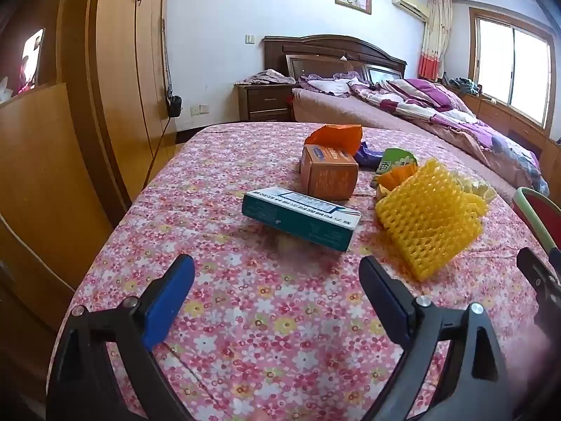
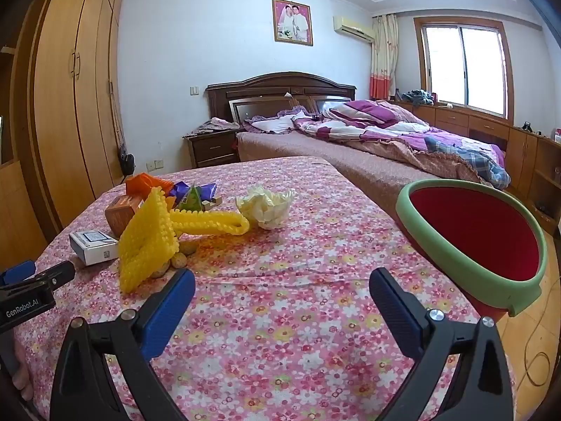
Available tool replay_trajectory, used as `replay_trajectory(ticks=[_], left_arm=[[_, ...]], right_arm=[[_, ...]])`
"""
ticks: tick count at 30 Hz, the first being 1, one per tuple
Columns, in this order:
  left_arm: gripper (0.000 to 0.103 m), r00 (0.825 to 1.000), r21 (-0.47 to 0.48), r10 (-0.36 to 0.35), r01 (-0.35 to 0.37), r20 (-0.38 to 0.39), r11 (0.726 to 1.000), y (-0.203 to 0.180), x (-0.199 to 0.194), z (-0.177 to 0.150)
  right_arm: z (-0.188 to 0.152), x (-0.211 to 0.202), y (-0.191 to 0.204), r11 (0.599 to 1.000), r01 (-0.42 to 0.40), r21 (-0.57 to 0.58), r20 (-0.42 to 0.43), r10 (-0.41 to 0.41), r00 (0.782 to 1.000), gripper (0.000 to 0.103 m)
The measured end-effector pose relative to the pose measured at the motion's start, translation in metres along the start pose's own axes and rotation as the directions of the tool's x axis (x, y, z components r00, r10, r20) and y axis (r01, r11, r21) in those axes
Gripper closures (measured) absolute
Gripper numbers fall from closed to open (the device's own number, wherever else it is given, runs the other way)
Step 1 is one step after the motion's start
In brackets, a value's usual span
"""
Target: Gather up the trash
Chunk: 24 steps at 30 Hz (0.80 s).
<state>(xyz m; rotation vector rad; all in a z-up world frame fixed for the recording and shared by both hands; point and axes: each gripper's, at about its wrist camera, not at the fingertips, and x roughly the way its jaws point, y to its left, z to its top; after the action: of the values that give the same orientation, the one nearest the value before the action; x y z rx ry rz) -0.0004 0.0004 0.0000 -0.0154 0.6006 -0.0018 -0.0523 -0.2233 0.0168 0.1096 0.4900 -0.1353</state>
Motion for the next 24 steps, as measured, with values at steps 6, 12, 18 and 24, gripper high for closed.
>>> replay_trajectory(ticks=[6, 12, 18, 24], left_arm=[[0.009, 1.0, -0.003, -0.002, 0.002, -0.012, 1.0, 0.0008, 0.0008, 0.0001], [0.009, 1.0, -0.003, -0.002, 0.002, -0.013, 1.0, 0.0001, 0.0006, 0.0001], [0.009, 1.0, -0.003, -0.002, 0.002, -0.013, 1.0, 0.0003, 0.0007, 0.0002], [0.009, 1.0, -0.004, -0.003, 0.003, -0.014, 1.0, 0.0004, 0.0008, 0.0001]], right_arm=[[-0.0002, 0.0002, -0.0004, 1.0, 0.002, -0.001, 0.003, -0.002, 1.0, 0.002], [-0.0003, 0.0002, 0.0013, 1.0, 0.006, -0.011, 0.003, -0.006, 1.0, 0.001], [-0.0001, 0.0003, -0.0006, 1.0, 0.007, -0.012, 0.003, -0.007, 1.0, 0.001], [-0.0002, 0.0009, -0.0004, 1.0, 0.007, -0.013, 0.003, -0.007, 1.0, 0.002]])
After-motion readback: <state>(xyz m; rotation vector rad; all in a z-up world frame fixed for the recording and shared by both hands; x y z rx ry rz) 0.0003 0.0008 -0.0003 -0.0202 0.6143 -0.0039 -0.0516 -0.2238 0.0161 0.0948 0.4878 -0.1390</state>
